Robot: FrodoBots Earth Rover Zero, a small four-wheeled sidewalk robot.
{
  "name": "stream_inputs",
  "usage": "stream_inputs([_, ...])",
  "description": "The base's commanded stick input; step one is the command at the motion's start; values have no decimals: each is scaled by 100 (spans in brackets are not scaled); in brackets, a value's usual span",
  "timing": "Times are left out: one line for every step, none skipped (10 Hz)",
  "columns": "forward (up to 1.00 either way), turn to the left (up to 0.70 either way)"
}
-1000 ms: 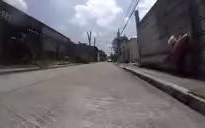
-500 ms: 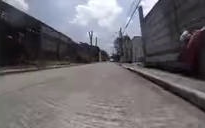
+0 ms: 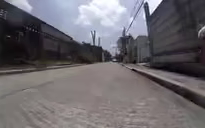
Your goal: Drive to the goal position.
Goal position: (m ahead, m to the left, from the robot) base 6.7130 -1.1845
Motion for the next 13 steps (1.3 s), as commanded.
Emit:
stream_inputs([100,0])
stream_inputs([100,0])
stream_inputs([100,0])
stream_inputs([100,0])
stream_inputs([100,0])
stream_inputs([100,0])
stream_inputs([100,-7])
stream_inputs([100,-24])
stream_inputs([100,-32])
stream_inputs([100,-18])
stream_inputs([100,-4])
stream_inputs([100,0])
stream_inputs([100,0])
